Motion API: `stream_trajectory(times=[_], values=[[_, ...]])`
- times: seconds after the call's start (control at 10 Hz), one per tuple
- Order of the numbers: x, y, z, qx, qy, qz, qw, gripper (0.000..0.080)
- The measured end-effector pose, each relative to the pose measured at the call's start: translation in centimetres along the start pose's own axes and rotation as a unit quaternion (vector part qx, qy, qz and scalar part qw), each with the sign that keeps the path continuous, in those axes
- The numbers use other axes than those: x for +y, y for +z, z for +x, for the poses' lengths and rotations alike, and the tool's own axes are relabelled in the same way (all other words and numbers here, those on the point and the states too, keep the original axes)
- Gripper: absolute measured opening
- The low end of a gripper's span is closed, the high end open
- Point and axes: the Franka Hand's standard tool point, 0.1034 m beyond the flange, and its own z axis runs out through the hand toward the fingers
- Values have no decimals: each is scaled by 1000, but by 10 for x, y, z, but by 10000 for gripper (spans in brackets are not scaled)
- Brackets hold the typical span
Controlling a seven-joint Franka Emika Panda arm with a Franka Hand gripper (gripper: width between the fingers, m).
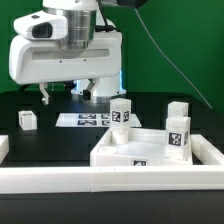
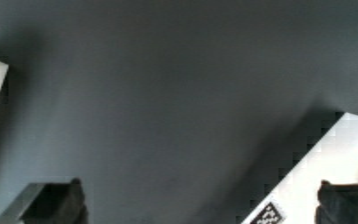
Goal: Assemble square table
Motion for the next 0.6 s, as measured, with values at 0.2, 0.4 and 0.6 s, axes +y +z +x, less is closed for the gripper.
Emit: stream_trajectory(times=[0.2,0.4,0.6], values=[[2,2,-6,-2,1,4,1000,649],[13,18,-43,-11,17,11,1000,649],[24,32,-70,-18,31,11,999,649]])
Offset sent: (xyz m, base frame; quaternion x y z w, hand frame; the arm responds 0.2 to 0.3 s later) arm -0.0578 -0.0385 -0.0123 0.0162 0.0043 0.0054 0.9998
